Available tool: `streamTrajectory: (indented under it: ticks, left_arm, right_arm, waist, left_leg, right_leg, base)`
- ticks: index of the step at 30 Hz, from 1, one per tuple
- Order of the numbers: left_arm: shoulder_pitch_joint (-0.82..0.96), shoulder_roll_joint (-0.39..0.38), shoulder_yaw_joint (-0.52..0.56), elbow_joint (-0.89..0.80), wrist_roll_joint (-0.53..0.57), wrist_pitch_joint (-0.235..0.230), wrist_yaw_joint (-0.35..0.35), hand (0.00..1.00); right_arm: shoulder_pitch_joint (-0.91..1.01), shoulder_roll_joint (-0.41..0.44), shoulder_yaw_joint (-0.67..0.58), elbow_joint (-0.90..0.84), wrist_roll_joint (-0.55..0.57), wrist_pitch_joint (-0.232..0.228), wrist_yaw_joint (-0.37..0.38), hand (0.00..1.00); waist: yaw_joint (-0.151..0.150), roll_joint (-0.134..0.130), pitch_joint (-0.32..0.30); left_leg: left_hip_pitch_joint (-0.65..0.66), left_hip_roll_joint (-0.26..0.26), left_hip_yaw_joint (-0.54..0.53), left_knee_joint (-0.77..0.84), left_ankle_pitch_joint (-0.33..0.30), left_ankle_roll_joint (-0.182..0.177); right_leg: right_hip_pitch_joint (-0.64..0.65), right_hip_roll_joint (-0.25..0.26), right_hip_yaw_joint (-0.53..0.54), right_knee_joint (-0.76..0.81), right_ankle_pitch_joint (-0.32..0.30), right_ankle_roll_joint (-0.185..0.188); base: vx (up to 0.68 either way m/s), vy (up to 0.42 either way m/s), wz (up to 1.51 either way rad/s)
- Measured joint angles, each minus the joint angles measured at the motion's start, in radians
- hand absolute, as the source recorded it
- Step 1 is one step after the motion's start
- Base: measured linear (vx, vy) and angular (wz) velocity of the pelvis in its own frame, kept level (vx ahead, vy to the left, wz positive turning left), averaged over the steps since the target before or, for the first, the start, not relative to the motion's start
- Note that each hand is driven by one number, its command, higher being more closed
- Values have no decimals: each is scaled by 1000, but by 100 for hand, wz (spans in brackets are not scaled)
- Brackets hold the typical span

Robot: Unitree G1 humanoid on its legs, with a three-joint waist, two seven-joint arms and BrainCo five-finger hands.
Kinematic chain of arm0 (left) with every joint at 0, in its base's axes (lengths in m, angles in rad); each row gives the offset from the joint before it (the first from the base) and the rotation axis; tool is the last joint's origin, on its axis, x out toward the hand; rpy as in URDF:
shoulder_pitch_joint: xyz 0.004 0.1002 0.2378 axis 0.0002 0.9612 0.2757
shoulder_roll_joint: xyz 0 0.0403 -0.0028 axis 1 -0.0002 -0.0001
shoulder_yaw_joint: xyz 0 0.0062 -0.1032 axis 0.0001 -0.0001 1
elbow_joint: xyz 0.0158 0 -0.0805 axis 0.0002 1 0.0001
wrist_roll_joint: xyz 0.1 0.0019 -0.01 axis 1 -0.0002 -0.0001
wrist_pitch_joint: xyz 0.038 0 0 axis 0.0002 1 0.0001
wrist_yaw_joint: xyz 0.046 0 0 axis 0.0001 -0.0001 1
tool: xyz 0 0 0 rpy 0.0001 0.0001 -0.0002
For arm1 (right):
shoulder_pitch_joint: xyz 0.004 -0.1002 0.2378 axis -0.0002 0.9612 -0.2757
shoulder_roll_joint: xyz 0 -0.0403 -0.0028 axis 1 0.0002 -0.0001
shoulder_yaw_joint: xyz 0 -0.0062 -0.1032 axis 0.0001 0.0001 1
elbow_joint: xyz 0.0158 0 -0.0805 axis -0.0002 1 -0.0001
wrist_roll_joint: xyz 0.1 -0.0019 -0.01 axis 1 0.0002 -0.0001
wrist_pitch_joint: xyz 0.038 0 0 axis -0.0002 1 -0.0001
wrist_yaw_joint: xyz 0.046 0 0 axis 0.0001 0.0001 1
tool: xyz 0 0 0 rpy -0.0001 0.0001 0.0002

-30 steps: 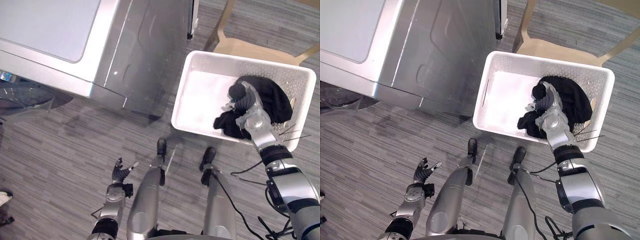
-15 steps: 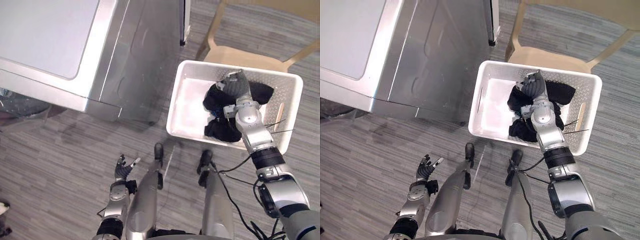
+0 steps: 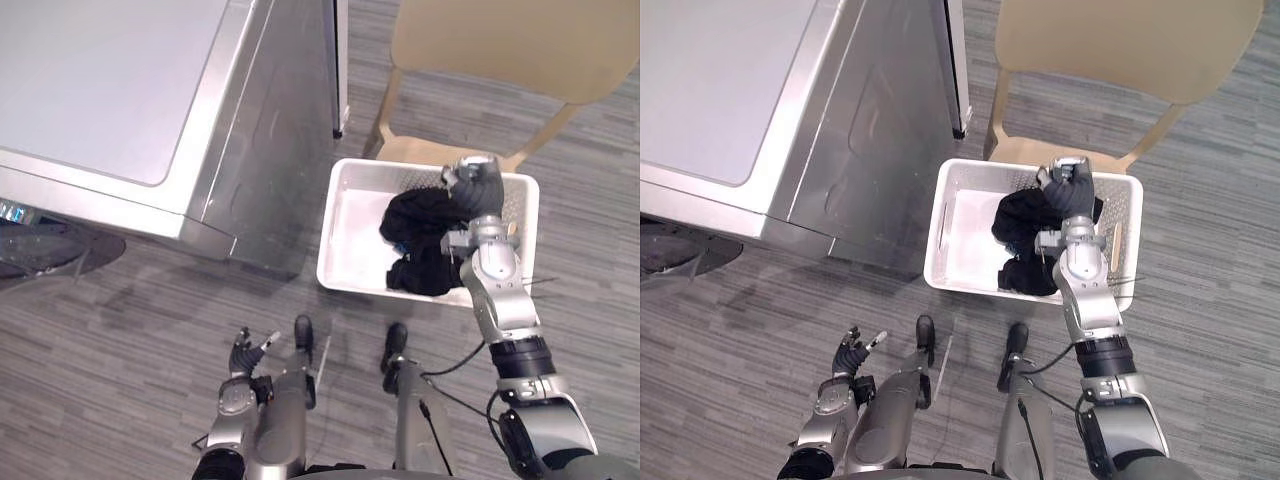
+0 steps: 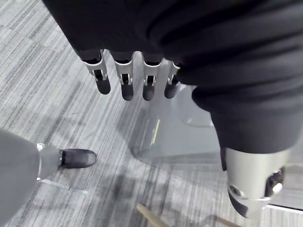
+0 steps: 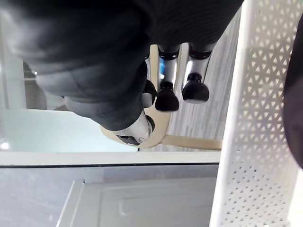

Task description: Pick up the laundry basket with both hands and put the clothes into the washing machine.

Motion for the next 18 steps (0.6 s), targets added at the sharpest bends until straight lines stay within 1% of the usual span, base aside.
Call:
streamTrajectory:
  ticks: [2, 3, 6, 7, 9, 10, 13, 15, 17, 18]
  left_arm:
    - [3, 7, -3, 20, 12, -1, -4, 0]
    - [4, 10, -7, 26, 16, 0, -4, 0]
    - [4, 31, -9, 61, 50, -1, -4, 0]
    - [4, 36, -9, 67, 51, -1, -4, 0]
    - [5, 49, -9, 92, 68, -1, -3, 0]
    - [5, 50, -9, 94, 69, -1, -3, 0]
    - [4, 51, -10, 115, 75, -1, -2, 0]
    - [4, 51, -10, 124, 76, -1, -1, 0]
    - [3, 51, -10, 124, 76, -2, 2, 0]
    - [3, 51, -11, 124, 75, -2, 2, 0]
  right_arm:
    - [4, -28, 1, 57, -102, 5, 0, 0]
    - [6, -35, 2, 67, -120, 6, 0, 0]
    - [9, -65, 19, 155, -230, 12, -2, 0]
    - [8, -71, 25, 171, -241, 14, -2, 0]
    - [6, -92, 54, 237, -306, 29, -1, 0]
    - [6, -94, 55, 244, -311, 29, -1, 0]
    - [-12, -122, 92, 317, -377, 38, -2, 0]
    - [-39, -136, 117, 384, -411, 50, -3, 0]
    - [-72, -162, 154, 445, -443, 70, -3, 0]
    - [-79, -167, 162, 456, -450, 71, -3, 0]
  waist:
    - [0, 1, -4]
    - [0, 1, -5]
    - [-1, 4, -8]
    - [0, 5, -8]
    - [1, 6, -8]
    - [1, 6, -9]
    - [2, 8, -9]
    - [2, 10, -8]
    - [3, 17, -6]
    - [4, 18, -6]
  left_leg:
    - [11, -1, -7, -2, 0, 0]
    - [11, -3, -8, -1, 0, 0]
    - [11, -12, -10, -1, 3, 4]
    - [10, -13, -11, -1, 4, 5]
    - [3, -18, -11, 0, 4, 5]
    - [1, -18, -11, 1, 4, 5]
    - [-30, -22, -10, 4, 5, 7]
    - [-44, -22, -10, -1, 13, 16]
    - [-60, -21, -11, -3, 20, 17]
    - [-63, -21, -11, -4, 21, 17]
  right_leg:
    - [28, 6, 0, -41, 23, 5]
    - [32, 6, 0, -49, 27, 7]
    - [52, 16, 1, -96, 57, 13]
    - [55, 16, 1, -102, 60, 14]
    - [55, 15, 2, -124, 76, 15]
    - [53, 15, 3, -126, 78, 16]
    - [34, 14, 5, -148, 98, 20]
    - [19, 14, 8, -154, 111, 18]
    - [1, 12, 7, -150, 115, 17]
    - [-4, 10, 7, -147, 115, 17]
  base:
    - [37, 40, -5]
    - [2, 36, -2]
    - [-19, 46, -2]
    - [-34, 50, -3]
    - [-51, 38, -5]
    - [-62, 40, -3]
    - [-52, 26, -2]
    - [-17, 1, -1]
    - [-31, -8, 4]
    - [-24, -12, 4]
